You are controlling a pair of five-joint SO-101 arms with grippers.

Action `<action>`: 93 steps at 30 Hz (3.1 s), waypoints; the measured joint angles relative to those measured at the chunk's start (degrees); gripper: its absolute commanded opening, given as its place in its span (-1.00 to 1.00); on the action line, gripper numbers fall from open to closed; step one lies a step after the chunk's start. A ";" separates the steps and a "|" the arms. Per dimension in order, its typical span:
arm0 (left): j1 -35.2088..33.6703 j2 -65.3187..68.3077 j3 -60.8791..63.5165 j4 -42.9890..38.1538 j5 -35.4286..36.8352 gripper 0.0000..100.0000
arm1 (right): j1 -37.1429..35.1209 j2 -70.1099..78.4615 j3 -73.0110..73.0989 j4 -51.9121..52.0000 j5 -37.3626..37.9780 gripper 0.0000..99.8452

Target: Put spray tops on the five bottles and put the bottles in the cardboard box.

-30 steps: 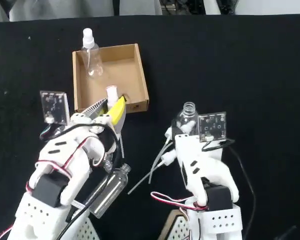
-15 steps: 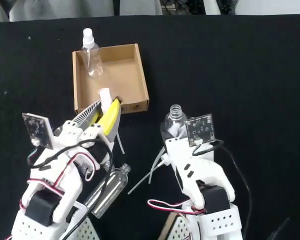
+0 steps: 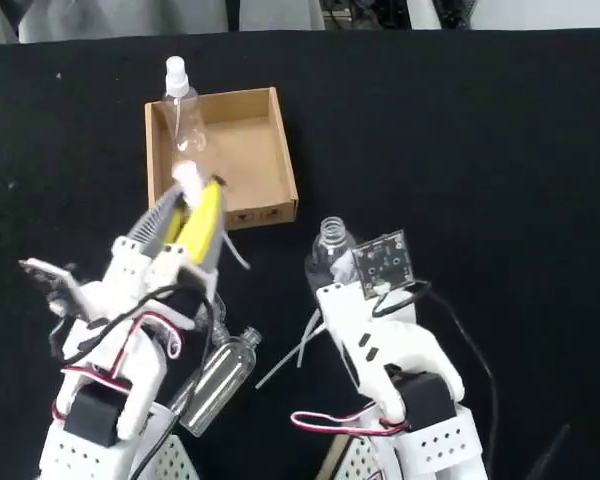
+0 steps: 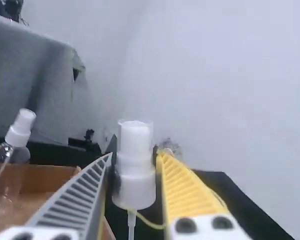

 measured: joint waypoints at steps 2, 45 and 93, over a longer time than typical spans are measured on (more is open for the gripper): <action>-2.11 0.00 1.23 -3.52 0.00 -0.94 | -0.79 0.00 0.00 0.00 0.26 -0.91; -0.18 0.00 2.46 -9.14 22.86 -0.94 | -8.44 0.00 2.81 2.11 13.98 -0.91; 7.12 0.00 10.73 -9.14 17.67 -0.94 | -8.44 0.00 2.81 2.11 13.98 -0.91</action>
